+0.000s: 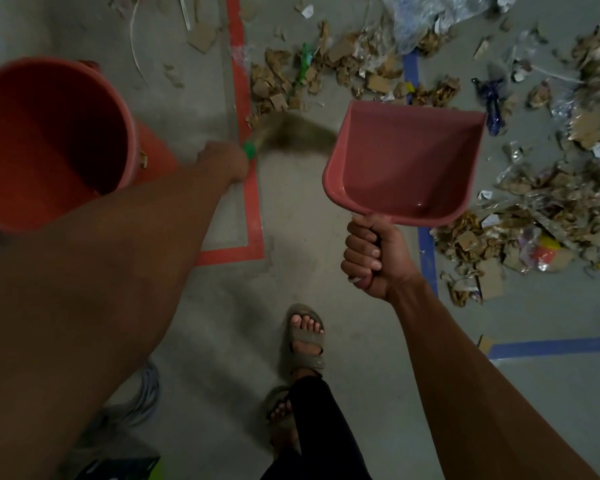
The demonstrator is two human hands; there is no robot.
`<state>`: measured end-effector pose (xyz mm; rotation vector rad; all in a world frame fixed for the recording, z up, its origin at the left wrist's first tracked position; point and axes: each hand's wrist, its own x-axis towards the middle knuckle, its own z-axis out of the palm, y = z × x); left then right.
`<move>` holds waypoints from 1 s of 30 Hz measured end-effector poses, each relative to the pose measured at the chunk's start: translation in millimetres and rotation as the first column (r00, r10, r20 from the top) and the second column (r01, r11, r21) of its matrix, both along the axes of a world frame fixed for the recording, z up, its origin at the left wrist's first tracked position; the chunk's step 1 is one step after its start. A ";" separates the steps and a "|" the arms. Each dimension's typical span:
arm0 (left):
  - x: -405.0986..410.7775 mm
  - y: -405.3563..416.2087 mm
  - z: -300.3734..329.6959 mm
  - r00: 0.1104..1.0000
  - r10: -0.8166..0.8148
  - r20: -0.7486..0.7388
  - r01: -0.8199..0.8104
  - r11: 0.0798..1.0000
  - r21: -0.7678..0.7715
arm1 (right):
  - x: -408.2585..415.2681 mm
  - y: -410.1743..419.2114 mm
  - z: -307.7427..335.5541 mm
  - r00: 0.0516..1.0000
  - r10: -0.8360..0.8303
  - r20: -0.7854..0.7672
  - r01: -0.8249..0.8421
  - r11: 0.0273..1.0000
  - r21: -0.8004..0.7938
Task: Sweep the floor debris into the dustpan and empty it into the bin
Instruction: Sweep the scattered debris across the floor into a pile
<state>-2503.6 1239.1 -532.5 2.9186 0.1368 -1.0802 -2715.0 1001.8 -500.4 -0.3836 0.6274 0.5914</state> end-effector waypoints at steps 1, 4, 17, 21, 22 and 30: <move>5.8 -0.9 0.6 0.998 0.036 0.053 -0.034 0.999 -0.029 | 2.5 -1.1 0.8 1.000 0.005 0.000 -0.005 1.000 -0.004; 16.7 -0.1 6.6 0.977 0.150 0.154 -0.132 0.984 -0.122 | 8.3 -5.4 3.4 1.000 0.020 -0.003 -0.020 1.000 -0.009; -70.6 18.7 13.8 0.813 0.572 0.105 -0.470 0.753 -0.461 | 48.3 -16.8 43.3 0.999 0.043 0.009 -0.043 0.998 -0.037; -98.1 -6.7 -6.9 0.727 0.686 0.019 -0.636 0.683 -0.359 | 56.8 -16.8 40.2 0.997 0.071 0.014 -0.071 0.997 -0.030; -99.5 -15.6 -13.5 0.698 0.716 -0.026 -0.683 0.653 -0.327 | 57.3 -16.7 37.7 0.997 0.075 0.011 -0.075 0.997 -0.027; -73.5 -92.0 -29.0 0.817 0.464 -0.343 -0.575 0.702 -0.421 | 47.4 -23.9 12.0 0.996 0.085 -0.008 -0.086 0.996 -0.039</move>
